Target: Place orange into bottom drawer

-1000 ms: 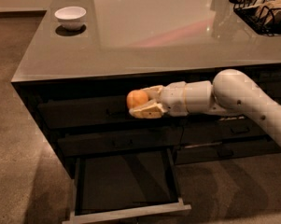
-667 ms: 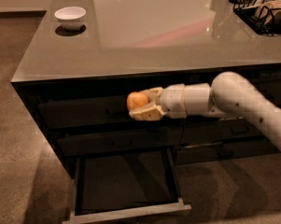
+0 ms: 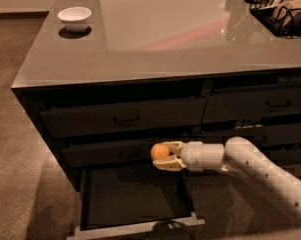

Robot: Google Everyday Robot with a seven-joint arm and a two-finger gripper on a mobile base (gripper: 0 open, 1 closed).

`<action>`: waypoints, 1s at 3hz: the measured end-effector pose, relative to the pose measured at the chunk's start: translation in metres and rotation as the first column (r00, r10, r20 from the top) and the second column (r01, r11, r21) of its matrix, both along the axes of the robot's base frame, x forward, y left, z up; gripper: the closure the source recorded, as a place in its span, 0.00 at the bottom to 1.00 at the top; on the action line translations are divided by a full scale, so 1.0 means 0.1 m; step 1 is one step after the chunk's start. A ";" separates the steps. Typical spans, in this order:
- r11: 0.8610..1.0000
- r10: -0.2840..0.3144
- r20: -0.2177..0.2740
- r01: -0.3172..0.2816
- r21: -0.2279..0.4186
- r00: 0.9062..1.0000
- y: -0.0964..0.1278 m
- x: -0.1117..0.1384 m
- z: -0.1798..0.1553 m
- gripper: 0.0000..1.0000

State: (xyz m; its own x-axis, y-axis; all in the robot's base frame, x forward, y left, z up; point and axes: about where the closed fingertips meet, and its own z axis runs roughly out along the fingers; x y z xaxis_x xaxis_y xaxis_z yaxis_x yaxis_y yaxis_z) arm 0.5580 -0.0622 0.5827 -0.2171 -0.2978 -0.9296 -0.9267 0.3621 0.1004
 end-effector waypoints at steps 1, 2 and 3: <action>0.999 0.031 0.003 -0.031 0.037 1.000 -0.16 -0.06 -0.46 1.00; 0.998 0.037 0.000 -0.037 0.043 0.999 -0.12 -0.07 -0.49 1.00; 0.999 0.008 -0.004 -0.008 0.044 1.000 -0.16 0.16 -0.87 1.00</action>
Offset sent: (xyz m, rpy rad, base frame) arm -0.0055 -0.0135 -0.0394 0.0313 -0.0020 0.0262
